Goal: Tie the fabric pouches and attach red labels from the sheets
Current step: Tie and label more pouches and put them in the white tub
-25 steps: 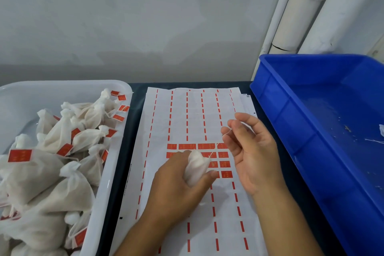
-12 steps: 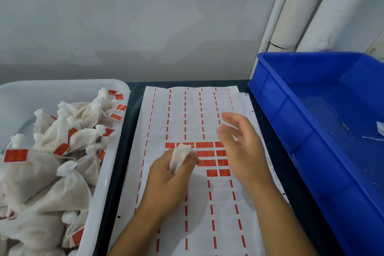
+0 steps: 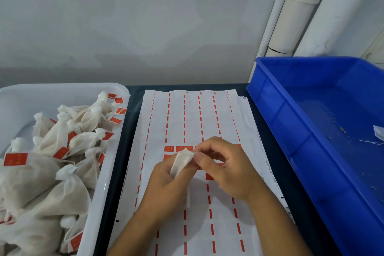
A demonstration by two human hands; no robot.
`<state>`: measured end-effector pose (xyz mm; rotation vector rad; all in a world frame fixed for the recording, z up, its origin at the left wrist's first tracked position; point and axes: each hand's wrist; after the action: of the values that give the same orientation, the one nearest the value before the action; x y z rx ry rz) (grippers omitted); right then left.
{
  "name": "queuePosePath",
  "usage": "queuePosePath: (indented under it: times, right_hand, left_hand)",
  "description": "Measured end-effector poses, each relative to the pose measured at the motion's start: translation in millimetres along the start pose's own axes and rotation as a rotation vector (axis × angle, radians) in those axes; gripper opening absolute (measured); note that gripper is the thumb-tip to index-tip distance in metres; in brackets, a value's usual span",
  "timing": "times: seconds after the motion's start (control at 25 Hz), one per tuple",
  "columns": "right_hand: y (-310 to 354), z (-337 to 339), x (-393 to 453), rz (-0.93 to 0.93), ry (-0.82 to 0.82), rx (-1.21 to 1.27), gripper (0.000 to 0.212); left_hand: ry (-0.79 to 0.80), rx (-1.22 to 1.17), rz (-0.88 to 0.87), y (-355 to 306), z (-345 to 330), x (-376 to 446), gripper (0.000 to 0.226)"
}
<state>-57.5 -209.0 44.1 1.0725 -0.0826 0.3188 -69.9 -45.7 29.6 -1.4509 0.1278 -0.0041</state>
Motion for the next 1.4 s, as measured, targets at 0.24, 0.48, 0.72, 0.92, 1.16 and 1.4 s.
queuePosePath:
  times: [0.24, 0.48, 0.72, 0.92, 1.16, 1.4]
  right_hand:
    - [5, 7, 0, -0.07, -0.024, 0.137, 0.016]
    - [11, 14, -1, -0.122, -0.081, 0.319, 0.023]
    - [10, 5, 1, -0.226, -0.014, 0.388, 0.025]
    - [9, 6, 2, -0.227, -0.101, 0.51, 0.022]
    - [13, 5, 2, -0.195, -0.095, 0.585, 0.022]
    - [17, 3, 1, -0.242, -0.122, 0.602, 0.024]
  left_hand:
    - [-0.009, 0.118, -0.06, 3, 1, 2, 0.031]
    - [-0.114, 0.393, -0.184, 10, 2, -1, 0.041]
    - [-0.146, 0.491, -0.295, 7, 2, -3, 0.039]
    - [-0.154, 0.502, -0.3, 7, 2, -3, 0.038]
    - [-0.145, 0.524, -0.33, 5, 2, -4, 0.037]
    - [0.027, 0.334, -0.374, -2, 2, -11, 0.043]
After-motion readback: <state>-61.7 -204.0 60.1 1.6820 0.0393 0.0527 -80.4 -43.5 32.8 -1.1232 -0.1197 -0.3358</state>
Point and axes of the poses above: each hand's wrist, its own x-axis towards the middle knuckle, its own z-axis out of the back of the hand, y = z × x, and after that the axes turned 6 degrees about -x, right-handed
